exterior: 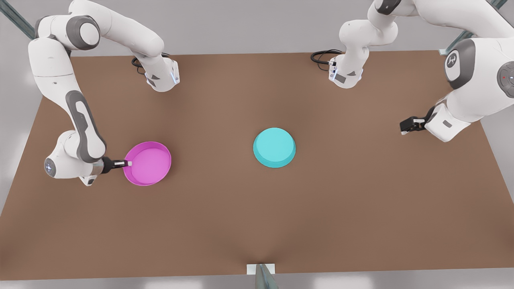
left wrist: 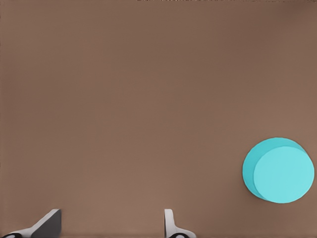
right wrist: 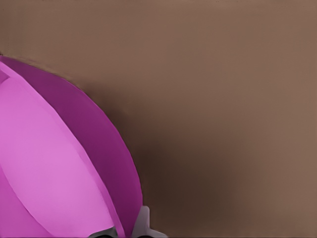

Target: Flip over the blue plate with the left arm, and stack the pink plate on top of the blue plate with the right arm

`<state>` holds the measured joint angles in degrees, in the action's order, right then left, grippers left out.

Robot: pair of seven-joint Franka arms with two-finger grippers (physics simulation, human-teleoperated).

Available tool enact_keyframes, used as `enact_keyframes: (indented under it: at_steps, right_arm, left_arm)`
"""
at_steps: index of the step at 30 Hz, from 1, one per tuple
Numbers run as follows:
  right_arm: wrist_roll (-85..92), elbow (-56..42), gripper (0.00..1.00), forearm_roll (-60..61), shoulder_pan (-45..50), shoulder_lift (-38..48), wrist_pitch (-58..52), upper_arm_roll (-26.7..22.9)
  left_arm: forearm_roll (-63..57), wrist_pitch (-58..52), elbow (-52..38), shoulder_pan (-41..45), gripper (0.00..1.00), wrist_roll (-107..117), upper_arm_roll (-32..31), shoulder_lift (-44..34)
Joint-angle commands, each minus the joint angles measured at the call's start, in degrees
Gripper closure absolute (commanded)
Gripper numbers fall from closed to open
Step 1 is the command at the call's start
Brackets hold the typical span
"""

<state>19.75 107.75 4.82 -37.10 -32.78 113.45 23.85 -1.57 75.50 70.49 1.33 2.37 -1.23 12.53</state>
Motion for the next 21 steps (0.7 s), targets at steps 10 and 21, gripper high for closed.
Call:
enact_keyframes:
  at_steps: [10,21]
  right_arm:
    - [-10.4,-1.9,0.79,4.4,8.1,-0.1,-0.6,11.6]
    - [-29.2,-7.6,0.79,10.9,32.9,-3.9,10.5,11.3]
  left_arm:
    - [-0.1,0.0,0.0,-0.8,0.0,0.1,-0.4,0.2]
    - [-0.1,0.0,0.0,-1.6,0.0,0.1,-1.1,0.3]
